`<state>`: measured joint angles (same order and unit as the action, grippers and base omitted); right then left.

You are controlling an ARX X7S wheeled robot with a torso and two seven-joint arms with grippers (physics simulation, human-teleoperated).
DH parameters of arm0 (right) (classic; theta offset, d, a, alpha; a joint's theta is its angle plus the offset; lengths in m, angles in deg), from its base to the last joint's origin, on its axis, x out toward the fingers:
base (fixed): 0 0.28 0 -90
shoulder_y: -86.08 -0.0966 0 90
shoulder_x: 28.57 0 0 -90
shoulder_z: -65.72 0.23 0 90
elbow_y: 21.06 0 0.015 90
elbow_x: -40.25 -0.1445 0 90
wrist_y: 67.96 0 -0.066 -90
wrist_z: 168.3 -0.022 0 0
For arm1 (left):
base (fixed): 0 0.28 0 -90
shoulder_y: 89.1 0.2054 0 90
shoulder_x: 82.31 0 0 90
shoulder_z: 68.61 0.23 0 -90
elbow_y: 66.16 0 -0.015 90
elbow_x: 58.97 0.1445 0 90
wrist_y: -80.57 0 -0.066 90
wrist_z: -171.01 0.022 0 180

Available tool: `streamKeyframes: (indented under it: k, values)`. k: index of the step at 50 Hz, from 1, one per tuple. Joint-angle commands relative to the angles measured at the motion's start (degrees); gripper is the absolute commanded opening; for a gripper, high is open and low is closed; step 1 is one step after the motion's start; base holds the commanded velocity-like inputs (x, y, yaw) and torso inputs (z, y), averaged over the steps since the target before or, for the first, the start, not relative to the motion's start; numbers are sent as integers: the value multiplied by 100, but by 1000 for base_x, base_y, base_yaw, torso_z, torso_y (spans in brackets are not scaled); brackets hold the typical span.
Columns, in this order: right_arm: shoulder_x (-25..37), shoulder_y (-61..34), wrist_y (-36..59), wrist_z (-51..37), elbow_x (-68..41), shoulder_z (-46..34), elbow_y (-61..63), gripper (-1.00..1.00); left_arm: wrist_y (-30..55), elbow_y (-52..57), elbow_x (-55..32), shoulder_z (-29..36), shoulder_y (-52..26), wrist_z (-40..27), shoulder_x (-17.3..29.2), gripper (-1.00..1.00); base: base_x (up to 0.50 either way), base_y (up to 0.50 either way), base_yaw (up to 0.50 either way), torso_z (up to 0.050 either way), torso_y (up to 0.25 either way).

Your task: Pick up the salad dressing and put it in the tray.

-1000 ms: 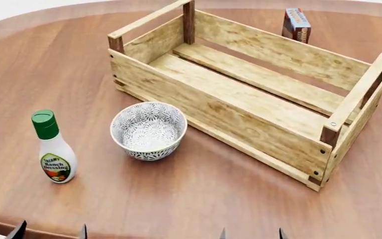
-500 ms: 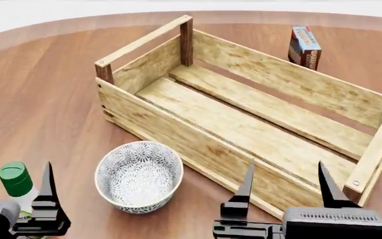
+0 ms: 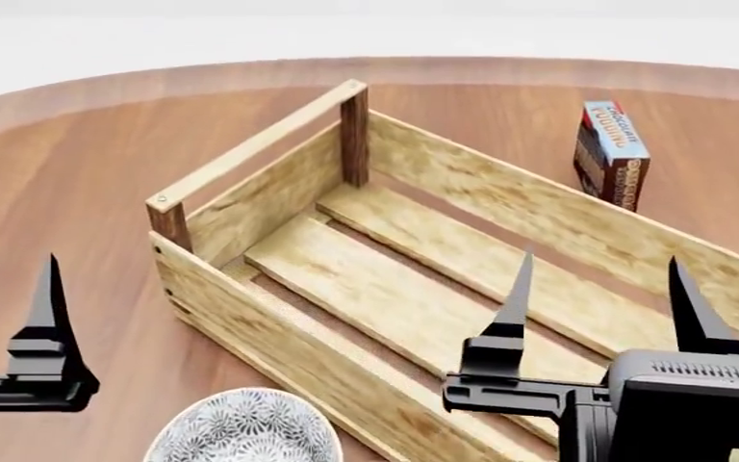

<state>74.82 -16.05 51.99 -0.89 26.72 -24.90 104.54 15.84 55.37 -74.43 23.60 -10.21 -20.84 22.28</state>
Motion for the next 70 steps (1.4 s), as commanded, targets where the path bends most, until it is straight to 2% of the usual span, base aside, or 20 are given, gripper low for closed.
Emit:
streamKeyframes:
  k: [1, 15, 70]
  values:
    - [10, -51, 102, -64, -133, 111, 65, 100, 31, 33, -77, -30, -14, -18, 34, 100, 500, 0, 0, 0, 0]
    - [-12, 49, -180, 10, -263, 134, -105, 100, -112, -39, -28, 30, 42, -39, 59, 100, 68, 0, 0, 0, 0]
    - [184, 163, -570, -93, -333, -58, -124, 100, -184, -23, -181, 42, 87, -171, 156, 100, 0, 0, 500, 0, 0]
